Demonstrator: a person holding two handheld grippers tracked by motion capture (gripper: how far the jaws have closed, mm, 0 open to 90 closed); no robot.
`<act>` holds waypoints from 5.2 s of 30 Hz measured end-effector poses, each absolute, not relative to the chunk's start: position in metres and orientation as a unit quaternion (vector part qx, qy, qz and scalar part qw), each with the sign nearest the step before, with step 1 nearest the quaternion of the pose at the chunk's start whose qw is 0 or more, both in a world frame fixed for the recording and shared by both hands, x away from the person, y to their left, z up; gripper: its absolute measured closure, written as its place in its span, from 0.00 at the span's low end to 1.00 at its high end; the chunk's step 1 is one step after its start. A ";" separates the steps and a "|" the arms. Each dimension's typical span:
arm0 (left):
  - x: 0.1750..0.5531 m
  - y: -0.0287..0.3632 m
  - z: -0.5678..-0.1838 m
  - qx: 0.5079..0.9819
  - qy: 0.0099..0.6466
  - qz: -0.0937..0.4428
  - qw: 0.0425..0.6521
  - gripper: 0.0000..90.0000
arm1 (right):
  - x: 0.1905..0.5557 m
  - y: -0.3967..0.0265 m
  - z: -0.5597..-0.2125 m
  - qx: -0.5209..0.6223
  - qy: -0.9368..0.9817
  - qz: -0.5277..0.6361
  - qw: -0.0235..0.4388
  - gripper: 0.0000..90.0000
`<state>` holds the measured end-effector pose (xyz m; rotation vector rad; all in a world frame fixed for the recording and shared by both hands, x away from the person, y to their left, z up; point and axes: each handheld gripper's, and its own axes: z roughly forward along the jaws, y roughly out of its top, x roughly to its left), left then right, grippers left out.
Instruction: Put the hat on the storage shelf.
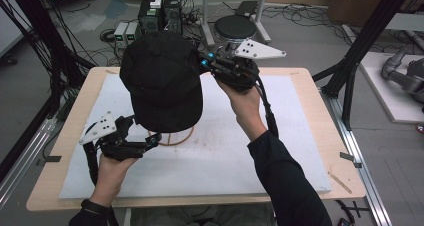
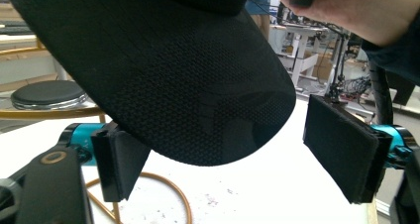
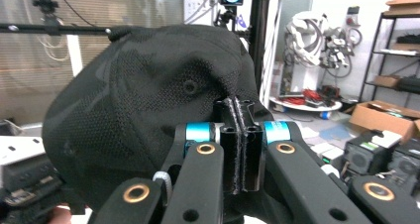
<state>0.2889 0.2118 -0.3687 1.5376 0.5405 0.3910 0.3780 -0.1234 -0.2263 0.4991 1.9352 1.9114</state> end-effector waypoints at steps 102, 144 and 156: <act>0.309 0.270 -0.387 0.694 0.347 0.192 0.601 0.32 | 0.399 -0.130 -0.283 0.242 0.763 0.539 0.263 0.71; 0.313 0.275 -0.415 0.742 0.332 0.230 0.536 0.21 | 0.333 -0.315 -0.405 0.379 0.704 0.560 0.218 0.25; 0.314 0.278 -0.420 0.740 0.342 0.233 0.530 0.21 | 0.338 -0.325 -0.413 0.403 0.696 0.555 0.214 0.25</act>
